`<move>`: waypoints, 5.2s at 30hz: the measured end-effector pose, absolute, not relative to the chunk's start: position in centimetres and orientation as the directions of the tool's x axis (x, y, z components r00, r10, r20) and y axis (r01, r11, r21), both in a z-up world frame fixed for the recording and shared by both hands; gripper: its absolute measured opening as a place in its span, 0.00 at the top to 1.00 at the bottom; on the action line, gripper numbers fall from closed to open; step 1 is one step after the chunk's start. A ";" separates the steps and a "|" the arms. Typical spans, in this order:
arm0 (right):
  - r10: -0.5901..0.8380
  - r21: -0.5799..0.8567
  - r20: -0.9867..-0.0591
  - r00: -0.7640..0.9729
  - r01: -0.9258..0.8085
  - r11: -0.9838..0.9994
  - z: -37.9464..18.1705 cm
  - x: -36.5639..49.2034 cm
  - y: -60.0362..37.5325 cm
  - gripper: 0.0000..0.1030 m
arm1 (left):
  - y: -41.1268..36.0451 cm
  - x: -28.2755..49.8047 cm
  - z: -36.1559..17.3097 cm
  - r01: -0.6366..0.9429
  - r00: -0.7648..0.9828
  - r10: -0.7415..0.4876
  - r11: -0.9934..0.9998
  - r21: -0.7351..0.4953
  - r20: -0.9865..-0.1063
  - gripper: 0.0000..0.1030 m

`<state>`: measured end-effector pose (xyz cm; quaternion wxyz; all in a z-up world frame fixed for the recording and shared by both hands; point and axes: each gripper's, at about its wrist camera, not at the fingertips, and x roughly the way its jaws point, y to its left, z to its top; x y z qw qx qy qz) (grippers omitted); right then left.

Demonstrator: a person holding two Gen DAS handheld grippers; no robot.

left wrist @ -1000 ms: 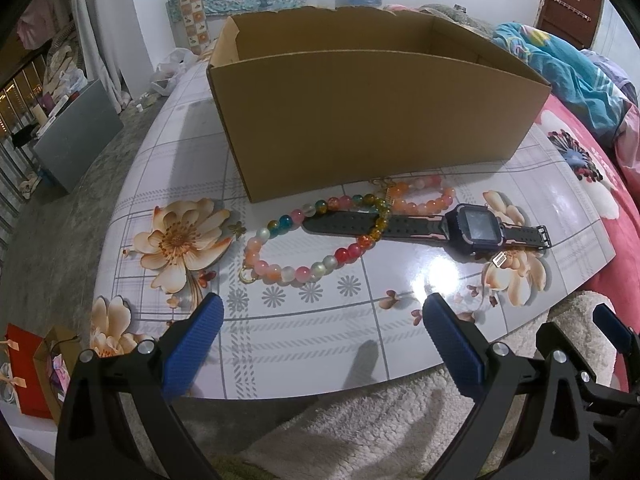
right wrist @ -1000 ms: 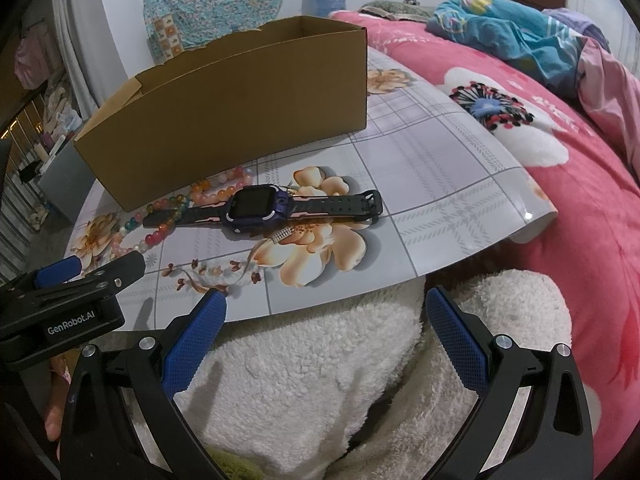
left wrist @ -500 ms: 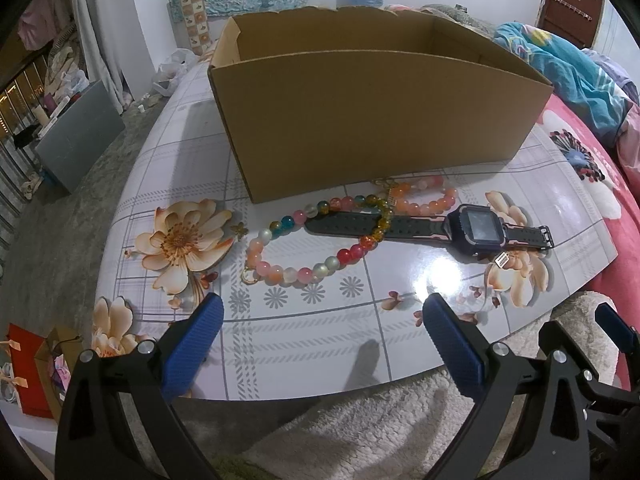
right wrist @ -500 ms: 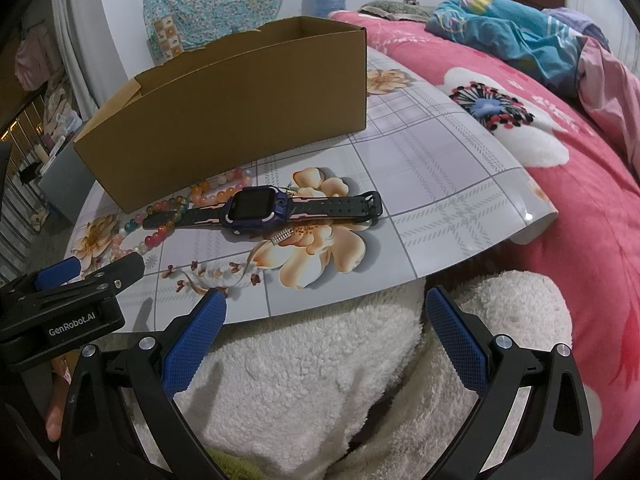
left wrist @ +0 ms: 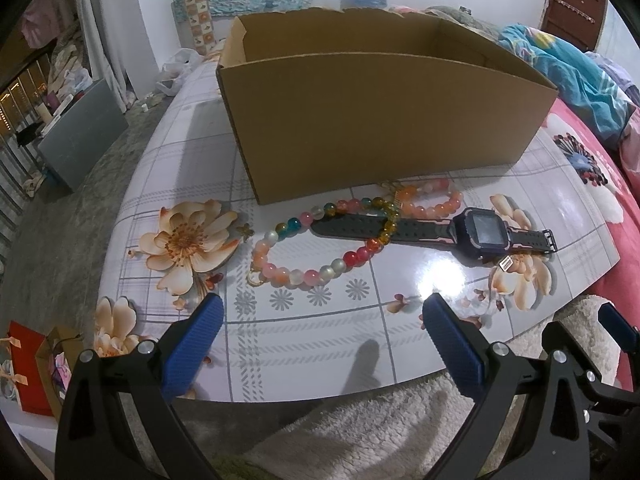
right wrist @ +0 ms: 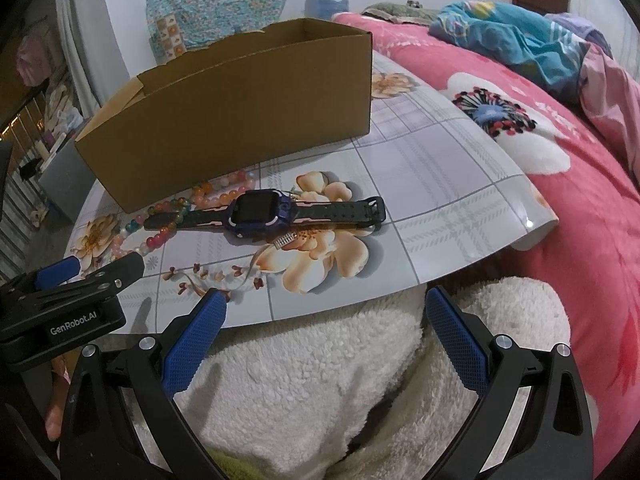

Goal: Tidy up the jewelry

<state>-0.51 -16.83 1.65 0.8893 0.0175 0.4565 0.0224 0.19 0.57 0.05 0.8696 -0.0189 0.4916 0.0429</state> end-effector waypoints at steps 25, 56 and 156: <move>0.075 0.027 -0.794 0.604 -0.088 0.996 2.8 0.6 -15.3 0.06 | 2.3 0.4 0.6 -0.162 0.524 0.098 0.987 0.014 -0.846 0.05; 0.243 0.134 -0.751 0.613 -0.219 0.966 2.9 0.7 -12.7 0.07 | 10.1 2.6 -1.5 0.106 0.583 -0.177 0.984 -0.141 -0.793 0.05; 0.419 0.298 -0.844 0.334 -0.356 0.886 5.9 25.7 -2.5 0.92 | 7.8 21.5 6.9 0.301 0.597 -0.152 0.953 0.044 -0.788 0.91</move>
